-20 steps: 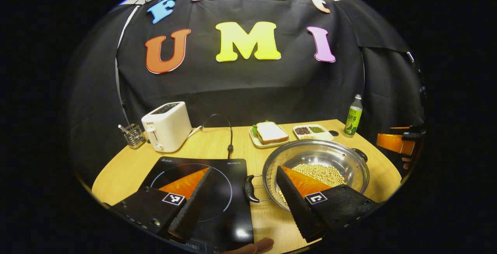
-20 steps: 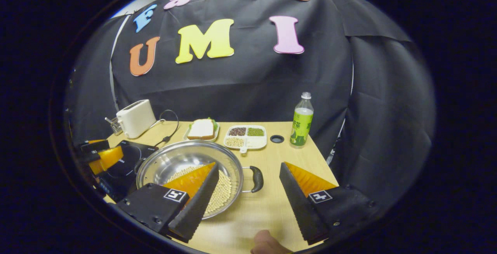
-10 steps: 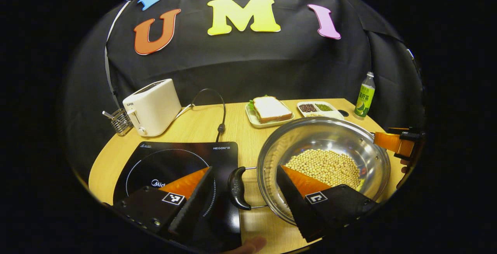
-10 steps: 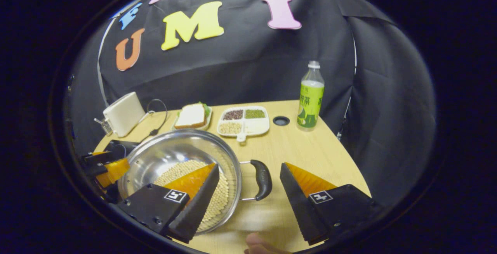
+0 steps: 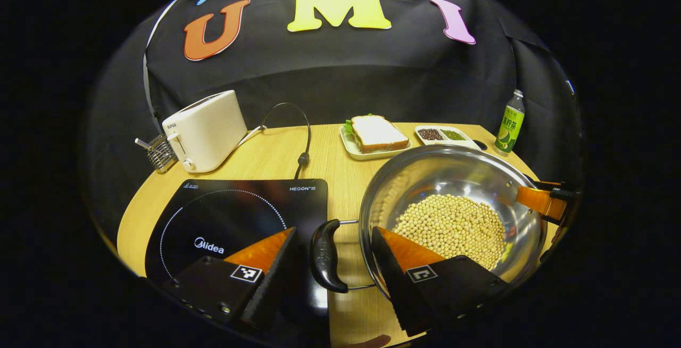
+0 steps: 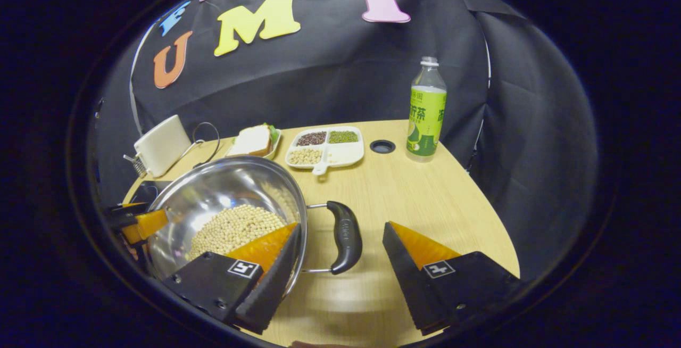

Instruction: First push the handle of the pot to place it horizontally, then grasp the pot with both hands and set it on the induction cooktop.

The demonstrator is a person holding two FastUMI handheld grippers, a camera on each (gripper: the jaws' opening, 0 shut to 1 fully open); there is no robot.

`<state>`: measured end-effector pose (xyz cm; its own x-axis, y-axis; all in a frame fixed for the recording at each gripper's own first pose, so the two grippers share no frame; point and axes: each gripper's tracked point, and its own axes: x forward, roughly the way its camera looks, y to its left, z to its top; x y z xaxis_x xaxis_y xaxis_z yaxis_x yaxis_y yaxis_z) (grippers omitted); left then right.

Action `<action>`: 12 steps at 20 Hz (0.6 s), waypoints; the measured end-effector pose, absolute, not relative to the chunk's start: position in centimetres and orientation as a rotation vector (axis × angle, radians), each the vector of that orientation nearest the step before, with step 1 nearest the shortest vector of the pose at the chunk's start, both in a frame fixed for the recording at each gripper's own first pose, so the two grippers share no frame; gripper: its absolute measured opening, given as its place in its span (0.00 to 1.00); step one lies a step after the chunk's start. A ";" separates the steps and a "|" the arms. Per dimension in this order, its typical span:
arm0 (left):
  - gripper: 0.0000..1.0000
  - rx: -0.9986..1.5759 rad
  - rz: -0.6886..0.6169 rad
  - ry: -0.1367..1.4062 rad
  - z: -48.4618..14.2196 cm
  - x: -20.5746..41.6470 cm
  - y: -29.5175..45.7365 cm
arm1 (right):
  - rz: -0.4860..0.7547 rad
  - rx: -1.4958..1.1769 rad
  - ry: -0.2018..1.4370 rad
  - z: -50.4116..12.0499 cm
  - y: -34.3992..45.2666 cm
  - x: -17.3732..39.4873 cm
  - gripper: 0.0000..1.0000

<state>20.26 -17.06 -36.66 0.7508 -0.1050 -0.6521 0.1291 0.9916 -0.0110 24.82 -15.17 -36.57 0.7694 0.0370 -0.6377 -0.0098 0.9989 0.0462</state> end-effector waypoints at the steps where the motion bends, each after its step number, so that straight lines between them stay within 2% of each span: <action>1: 0.83 0.035 -0.127 0.706 -36.6 20.2 -17.0 | 0.037 0.048 0.693 -36.5 -14.9 24.7 0.93; 4: 0.82 0.037 -0.130 0.705 -36.7 20.3 -17.3 | 0.045 0.045 0.687 -36.5 -14.2 24.6 0.77; 5: 0.81 0.034 -0.129 0.702 -36.7 20.4 -17.3 | 0.037 0.025 0.681 -36.5 -14.2 24.5 0.69; 6: 0.76 0.029 -0.120 0.693 -36.6 20.4 -17.3 | 0.030 0.004 0.679 -36.5 -14.1 24.2 0.65; 7: 0.74 0.036 -0.119 0.697 -36.5 20.4 -17.4 | 0.028 0.007 0.679 -36.5 -13.8 24.0 0.66; 8: 0.63 0.024 -0.113 0.697 -36.7 20.3 -17.4 | 0.016 -0.002 0.677 -36.5 -13.7 23.8 0.68; 12: 0.61 0.026 -0.123 0.698 -36.6 20.3 -17.6 | -0.012 -0.020 0.681 -36.7 -13.8 23.4 0.65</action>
<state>20.26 -17.57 -36.62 0.7589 -0.1047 -0.6427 0.1218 0.9924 -0.0178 23.39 -13.75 -36.66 0.7766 -0.0177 -0.6297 0.0048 0.9997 -0.0223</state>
